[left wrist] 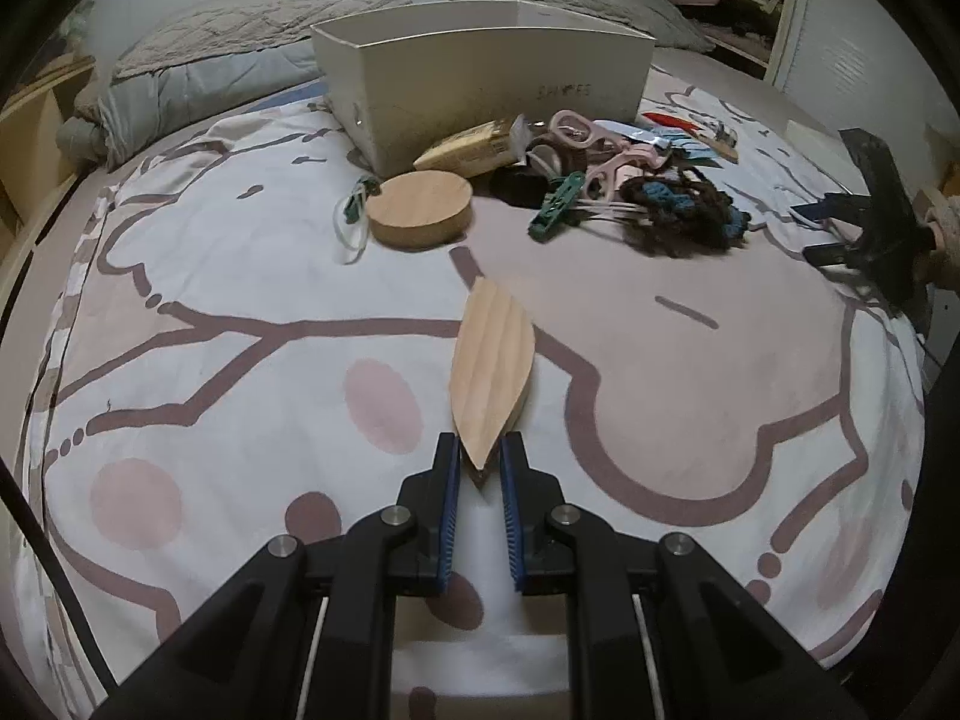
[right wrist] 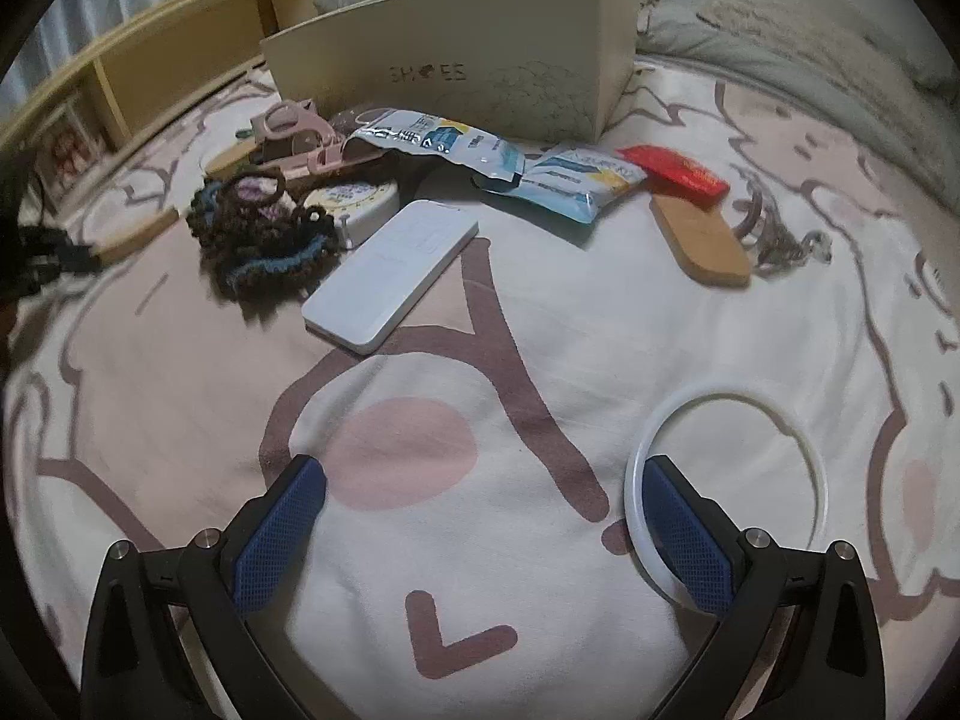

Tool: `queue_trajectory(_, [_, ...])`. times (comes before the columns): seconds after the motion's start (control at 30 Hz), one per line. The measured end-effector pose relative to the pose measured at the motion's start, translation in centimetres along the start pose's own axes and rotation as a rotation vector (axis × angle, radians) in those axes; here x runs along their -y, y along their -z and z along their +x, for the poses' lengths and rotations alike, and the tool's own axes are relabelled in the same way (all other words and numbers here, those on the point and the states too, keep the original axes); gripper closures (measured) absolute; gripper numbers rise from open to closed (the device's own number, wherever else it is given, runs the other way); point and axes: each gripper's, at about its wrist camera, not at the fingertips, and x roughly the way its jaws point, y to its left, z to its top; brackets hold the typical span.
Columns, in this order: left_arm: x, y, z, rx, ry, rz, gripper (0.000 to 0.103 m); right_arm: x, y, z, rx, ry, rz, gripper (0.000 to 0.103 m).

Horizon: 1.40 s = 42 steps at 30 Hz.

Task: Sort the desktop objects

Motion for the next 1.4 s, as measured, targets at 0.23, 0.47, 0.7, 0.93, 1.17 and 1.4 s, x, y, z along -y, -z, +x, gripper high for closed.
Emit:
queue_trajectory(0.23, [-2.2, -0.1, 0.4, 0.007, -0.054, -0.079, 0.083, 1.7, -0.5, -1.8, -0.036, -0.123, 0.088, 0.0])
queue_trajectory(0.47, [-4.3, -0.3, 0.8, 0.003, -0.162, -0.153, 0.072, 2.6, -0.2, -2.0, -0.046, -0.097, 0.115, 0.0])
queue_trajectory(0.7, [-5.5, -0.4, 0.1, 0.038, -0.167, -0.21, 0.05, 0.2, -0.3, -1.0, -0.065, -0.098, 0.007, 0.0])
queue_trajectory(0.93, [-3.6, -1.8, -1.6, 0.117, -0.1, -0.179, 0.015, -2.4, -1.3, -1.0, -0.061, -0.207, -0.02, 0.0])
queue_trajectory(1.17, [-1.6, -2.8, 0.0, 0.072, -0.099, -0.125, 0.014, -3.6, -1.8, -1.8, -0.057, -0.215, -0.066, 0.0])
queue_trajectory(1.4, [-0.6, -3.6, 1.6, 0.052, -0.075, -0.107, 0.014, -1.6, -2.5, -4.1, 0.003, -0.117, -0.049, 0.0])
